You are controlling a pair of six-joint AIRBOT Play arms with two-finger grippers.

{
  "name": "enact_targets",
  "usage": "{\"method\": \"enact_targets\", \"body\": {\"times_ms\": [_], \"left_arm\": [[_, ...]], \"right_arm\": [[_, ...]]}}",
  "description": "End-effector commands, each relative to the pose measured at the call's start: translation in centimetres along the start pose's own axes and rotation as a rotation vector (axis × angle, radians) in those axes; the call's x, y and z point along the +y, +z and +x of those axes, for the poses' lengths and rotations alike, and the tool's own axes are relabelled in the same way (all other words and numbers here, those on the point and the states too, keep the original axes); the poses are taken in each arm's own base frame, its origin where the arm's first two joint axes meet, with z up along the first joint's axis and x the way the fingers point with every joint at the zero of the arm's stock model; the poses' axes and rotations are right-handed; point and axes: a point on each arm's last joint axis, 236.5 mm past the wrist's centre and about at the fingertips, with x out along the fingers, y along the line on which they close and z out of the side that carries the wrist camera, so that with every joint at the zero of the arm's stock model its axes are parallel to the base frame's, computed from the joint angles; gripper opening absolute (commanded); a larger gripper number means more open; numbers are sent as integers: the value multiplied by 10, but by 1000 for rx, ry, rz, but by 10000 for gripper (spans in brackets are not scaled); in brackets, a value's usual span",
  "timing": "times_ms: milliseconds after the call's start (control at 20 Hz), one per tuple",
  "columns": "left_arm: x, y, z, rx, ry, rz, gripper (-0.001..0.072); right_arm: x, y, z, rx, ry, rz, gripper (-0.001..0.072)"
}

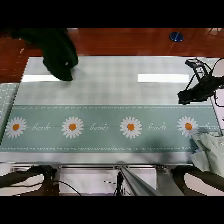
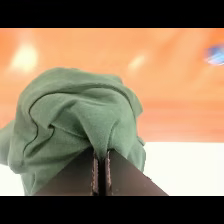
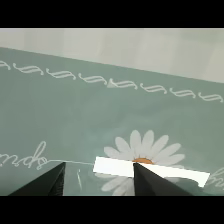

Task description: Fold the shirts.

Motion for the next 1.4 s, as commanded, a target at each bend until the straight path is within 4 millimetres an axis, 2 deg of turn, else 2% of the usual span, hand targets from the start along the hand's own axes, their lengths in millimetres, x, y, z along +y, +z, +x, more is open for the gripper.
{"method": "enact_targets", "body": {"times_ms": [0,100,150,350,600,700,800,900,950,1050,1200,1350], "left_arm": [[-85,38,-98,-136,-201,52,22],[-124,35,-125,-146,-301,78,23],[-139,31,-132,-139,-343,89,23],[-198,4,-144,-81,-489,134,22],[-258,-34,-141,12,-611,172,23],[-282,-57,-132,69,-643,186,23],[-295,-87,-115,149,-645,216,23],[-285,-136,-91,309,-586,274,23],[-271,-163,-79,405,-535,319,23],[-234,-204,-58,543,-423,395,23],[-183,-241,-28,659,-296,399,23],[-123,-275,-3,778,-174,349,23]], "right_arm": [[-11,-10,-7,26,-50,0,469],[-12,-10,-18,-7,-56,3,469],[-12,-10,-23,-25,-59,4,469],[-14,-11,-51,-115,-72,21,469],[-13,-12,-72,-184,-76,35,469],[-13,-12,-72,-187,-75,39,469],[-13,-9,-72,-197,-75,39,469],[-9,-7,-73,-207,-60,40,469],[-6,-6,-73,-213,-46,41,469],[1,-2,-73,-228,-14,42,469],[13,4,-75,-252,36,45,470],[30,9,-74,-273,106,28,472]]}}
